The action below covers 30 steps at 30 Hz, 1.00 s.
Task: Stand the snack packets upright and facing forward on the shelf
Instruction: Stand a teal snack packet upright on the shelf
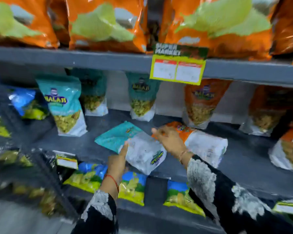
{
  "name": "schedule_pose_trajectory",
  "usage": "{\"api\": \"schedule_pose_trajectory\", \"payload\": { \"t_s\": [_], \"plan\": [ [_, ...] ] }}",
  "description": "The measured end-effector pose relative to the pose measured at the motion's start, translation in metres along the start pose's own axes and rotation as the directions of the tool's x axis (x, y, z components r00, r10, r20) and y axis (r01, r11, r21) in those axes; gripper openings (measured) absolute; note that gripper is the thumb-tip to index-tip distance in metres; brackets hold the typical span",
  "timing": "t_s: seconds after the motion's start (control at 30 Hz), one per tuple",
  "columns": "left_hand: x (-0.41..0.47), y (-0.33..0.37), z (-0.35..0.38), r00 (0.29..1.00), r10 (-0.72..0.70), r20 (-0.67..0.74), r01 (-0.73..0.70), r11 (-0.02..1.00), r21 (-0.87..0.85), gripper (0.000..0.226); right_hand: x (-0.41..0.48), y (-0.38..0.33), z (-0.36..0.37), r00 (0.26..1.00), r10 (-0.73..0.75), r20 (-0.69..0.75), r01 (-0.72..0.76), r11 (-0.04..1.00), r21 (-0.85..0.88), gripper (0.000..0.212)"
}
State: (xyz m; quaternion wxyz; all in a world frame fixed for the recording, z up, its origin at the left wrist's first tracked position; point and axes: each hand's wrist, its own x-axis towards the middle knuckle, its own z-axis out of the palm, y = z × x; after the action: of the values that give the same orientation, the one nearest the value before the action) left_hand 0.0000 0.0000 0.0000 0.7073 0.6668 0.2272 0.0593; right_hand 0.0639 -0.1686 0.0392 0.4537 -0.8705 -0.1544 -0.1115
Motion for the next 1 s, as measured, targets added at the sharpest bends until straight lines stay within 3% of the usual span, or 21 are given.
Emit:
{"api": "schedule_pose_trajectory", "payload": {
  "t_s": [0.07,0.13,0.23,0.33,0.4,0.5,0.6,0.73,1.0],
  "plan": [
    [0.019,-0.015,-0.004,0.929,-0.249,0.274,0.273,0.96,-0.056,0.059,0.017,0.019,0.02,0.964,0.196,0.181,-0.164,0.97,-0.18,0.04],
    [0.035,-0.029,-0.005,0.869,-0.309,0.387,0.358,0.932,-0.059,0.057,0.03,0.041,0.034,0.888,0.375,0.265,-0.316,0.918,-0.241,0.045],
    [0.055,-0.042,-0.006,0.811,-0.333,0.481,0.408,0.911,-0.056,0.055,0.049,0.055,0.042,0.817,0.483,0.314,-0.407,0.87,-0.279,0.053],
    [0.066,-0.034,-0.021,0.749,-0.342,0.567,0.418,0.909,-0.004,0.055,0.05,0.051,0.044,0.697,0.462,0.548,-0.552,0.834,-0.001,0.048],
    [0.077,-0.025,-0.031,0.785,-0.281,0.551,0.317,0.948,0.033,0.058,0.042,0.047,0.053,0.706,0.356,0.612,-0.596,0.765,0.243,0.033],
    [0.103,-0.005,-0.039,0.852,-0.07,0.518,0.089,0.996,-0.011,0.054,0.042,0.036,0.067,0.851,0.296,0.434,-0.495,0.728,0.474,0.025],
    [0.138,0.019,-0.037,0.866,0.101,0.489,-0.115,0.993,-0.002,0.069,0.054,0.034,0.079,0.952,0.248,0.18,-0.306,0.765,0.566,0.025],
    [0.19,0.036,-0.024,0.856,0.159,0.493,-0.218,0.974,0.063,0.089,0.074,0.045,0.097,0.963,0.265,-0.05,-0.195,0.813,0.548,0.05],
    [0.231,0.006,-0.022,0.801,0.142,0.581,-0.22,0.973,0.065,0.066,0.068,0.058,0.127,0.921,0.261,-0.291,-0.125,0.901,0.415,0.062]
  ]
}}
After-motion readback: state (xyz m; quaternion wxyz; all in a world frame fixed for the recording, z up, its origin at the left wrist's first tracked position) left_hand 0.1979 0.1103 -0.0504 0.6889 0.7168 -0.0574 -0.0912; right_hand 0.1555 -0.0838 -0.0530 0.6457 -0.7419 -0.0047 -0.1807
